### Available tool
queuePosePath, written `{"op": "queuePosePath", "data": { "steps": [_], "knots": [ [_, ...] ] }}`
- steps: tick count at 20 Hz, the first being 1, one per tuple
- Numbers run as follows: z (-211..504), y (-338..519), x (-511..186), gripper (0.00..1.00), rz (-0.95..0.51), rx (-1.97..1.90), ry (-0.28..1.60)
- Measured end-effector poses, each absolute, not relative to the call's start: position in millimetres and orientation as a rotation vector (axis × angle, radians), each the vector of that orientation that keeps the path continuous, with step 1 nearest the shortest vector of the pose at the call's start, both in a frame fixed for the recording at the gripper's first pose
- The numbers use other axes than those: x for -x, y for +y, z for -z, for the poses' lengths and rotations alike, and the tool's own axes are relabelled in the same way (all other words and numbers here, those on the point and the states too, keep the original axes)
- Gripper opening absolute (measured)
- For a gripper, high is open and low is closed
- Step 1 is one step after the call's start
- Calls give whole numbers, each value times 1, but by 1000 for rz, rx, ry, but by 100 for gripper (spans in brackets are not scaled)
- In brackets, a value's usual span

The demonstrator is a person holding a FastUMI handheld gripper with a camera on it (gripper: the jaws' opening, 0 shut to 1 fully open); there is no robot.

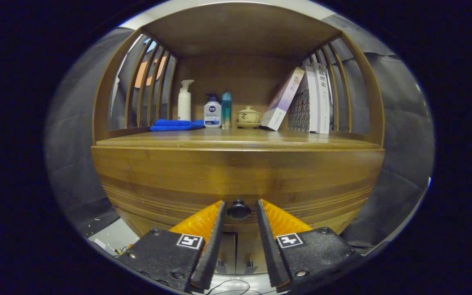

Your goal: Pull open the drawer, take out the items inside it, and place them on the countertop above the cabinet.

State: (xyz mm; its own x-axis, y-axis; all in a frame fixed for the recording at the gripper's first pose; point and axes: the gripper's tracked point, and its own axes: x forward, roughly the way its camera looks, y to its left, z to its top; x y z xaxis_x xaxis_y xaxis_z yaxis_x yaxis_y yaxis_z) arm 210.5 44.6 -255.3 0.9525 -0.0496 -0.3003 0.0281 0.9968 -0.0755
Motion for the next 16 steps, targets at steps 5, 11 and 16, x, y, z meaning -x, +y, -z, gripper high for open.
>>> {"op": "queuePosePath", "data": {
  "steps": [5, 11, 16],
  "knots": [
    [256, 44, -211, 32, 50, 67, 305],
    [256, 41, -207, 25, 26, 69, 325],
    [254, 40, -178, 25, 17, 65, 328]
  ]
}}
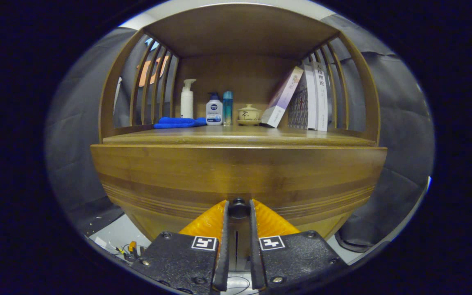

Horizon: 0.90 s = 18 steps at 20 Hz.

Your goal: Pull open the drawer, take out the items inside it, and place them on the countertop above the cabinet.

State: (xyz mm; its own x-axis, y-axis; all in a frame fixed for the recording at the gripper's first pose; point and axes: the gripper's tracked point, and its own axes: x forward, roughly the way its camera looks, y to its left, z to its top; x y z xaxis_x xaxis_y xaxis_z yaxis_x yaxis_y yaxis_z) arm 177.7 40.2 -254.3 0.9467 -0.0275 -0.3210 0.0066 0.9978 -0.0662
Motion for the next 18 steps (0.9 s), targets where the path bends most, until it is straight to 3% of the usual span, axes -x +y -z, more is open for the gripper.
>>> {"op": "queuePosePath", "data": {
  "steps": [18],
  "knots": [
    [247, 34, -63, 25, -18, 74, 350]
  ]
}}
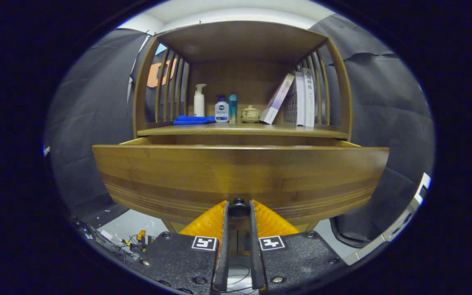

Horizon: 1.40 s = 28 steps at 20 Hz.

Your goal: Pull open the drawer, take out the items inside it, and place them on the countertop above the cabinet.

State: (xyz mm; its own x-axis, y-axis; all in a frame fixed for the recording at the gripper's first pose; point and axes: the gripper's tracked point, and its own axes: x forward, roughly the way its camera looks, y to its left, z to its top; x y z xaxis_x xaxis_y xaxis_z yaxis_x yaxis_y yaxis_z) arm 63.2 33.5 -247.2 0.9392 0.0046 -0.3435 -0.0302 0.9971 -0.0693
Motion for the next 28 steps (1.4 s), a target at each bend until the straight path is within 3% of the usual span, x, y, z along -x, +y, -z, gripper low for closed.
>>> {"op": "queuePosePath", "data": {
  "steps": [15, 17, 21, 28],
  "knots": [
    [254, 30, -3, 25, -37, 87, 374],
    [248, 24, 0, 31, -21, 93, 352],
    [210, 13, 3, 68, -8, 84, 274],
    [94, -9, -2, 98, 16, 8, 80]
  ]
}}
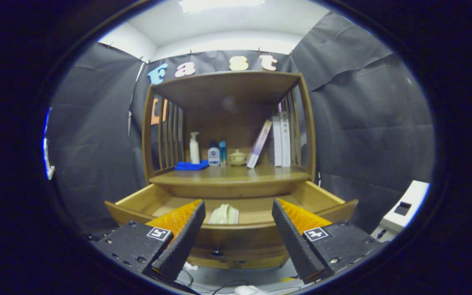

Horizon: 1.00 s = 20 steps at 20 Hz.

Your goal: Pull open the drawer, take out the items inside it, and place them on the countertop above the cabinet.

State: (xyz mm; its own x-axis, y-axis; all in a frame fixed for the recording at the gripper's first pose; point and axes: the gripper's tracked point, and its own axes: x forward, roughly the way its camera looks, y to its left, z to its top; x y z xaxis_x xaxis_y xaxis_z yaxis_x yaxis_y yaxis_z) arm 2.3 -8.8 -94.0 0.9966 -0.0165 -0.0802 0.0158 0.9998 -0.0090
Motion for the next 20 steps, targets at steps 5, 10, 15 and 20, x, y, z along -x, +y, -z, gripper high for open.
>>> {"op": "queuePosePath", "data": {
  "steps": [5, 10, 15, 20],
  "knots": [
    [39, -19, -43, 100, 36, -7, 103],
    [10, -10, -109, 100, 12, -11, 213],
    [41, 17, -167, 99, -22, -51, 467],
    [111, 54, -190, 96, -52, 67, 700]
  ]
}}
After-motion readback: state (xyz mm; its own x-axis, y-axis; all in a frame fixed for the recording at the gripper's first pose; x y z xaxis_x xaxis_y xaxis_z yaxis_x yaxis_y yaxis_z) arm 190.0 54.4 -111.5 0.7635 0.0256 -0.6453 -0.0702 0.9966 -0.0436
